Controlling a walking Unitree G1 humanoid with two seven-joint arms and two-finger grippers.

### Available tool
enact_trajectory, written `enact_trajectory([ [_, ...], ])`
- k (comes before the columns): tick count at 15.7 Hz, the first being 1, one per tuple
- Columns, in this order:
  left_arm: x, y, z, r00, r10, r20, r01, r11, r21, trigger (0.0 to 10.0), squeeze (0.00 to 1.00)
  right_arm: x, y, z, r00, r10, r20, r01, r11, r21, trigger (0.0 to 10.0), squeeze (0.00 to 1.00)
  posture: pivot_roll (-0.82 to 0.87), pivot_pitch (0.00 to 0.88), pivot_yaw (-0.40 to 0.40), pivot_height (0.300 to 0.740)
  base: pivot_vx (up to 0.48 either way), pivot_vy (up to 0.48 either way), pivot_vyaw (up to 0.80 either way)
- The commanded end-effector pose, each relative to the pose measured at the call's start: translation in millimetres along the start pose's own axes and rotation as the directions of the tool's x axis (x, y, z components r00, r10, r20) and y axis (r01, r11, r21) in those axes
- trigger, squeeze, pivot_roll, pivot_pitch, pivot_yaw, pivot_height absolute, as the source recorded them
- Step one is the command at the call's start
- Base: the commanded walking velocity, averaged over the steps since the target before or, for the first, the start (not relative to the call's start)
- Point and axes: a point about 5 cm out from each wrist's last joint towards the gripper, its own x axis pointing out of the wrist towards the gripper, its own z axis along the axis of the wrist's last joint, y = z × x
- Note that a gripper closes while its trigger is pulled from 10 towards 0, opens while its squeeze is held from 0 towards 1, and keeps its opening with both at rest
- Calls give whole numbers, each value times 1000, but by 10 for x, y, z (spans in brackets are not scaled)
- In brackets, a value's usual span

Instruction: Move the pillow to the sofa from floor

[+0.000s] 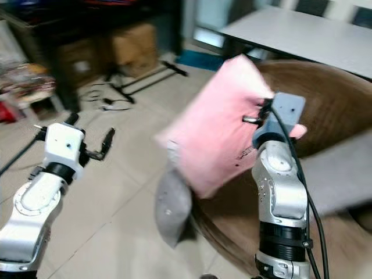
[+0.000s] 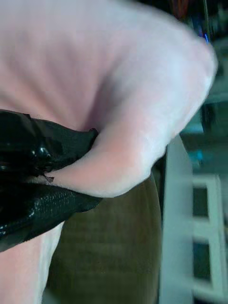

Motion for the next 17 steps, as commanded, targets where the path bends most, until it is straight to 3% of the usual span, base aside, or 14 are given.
enact_trajectory([
  [1, -18, 7, -38, 1000, -4, -9, 4, 1000, -3, 10000, 533, -23, 57, 163, 995, 62, 79, -66, 997, 45, 10000, 0, -97, 0, 19, 740, 0, 0, -800],
  [3, -28, 31, -52, 1000, 2, -11, -2, 1000, -7, 10000, 545, -74, 172, 142, 985, 159, 63, -163, 984, 73, 10000, 0, -95, 0, 18, 740, 0, 0, -800],
  [10, -47, 6, -61, 1000, -17, -11, 17, 1000, -26, 10000, 565, -95, 233, 76, 974, 225, 32, -226, 973, 49, 10000, 0, -87, 0, 11, 740, 0, 0, -800],
  [17, -59, -12, -74, 999, -28, -16, 28, 999, -23, 10000, 565, -94, 203, 13, 972, 234, -7, -233, 972, 28, 10000, 0, -81, 0, 4, 740, 0, 0, -114],
])
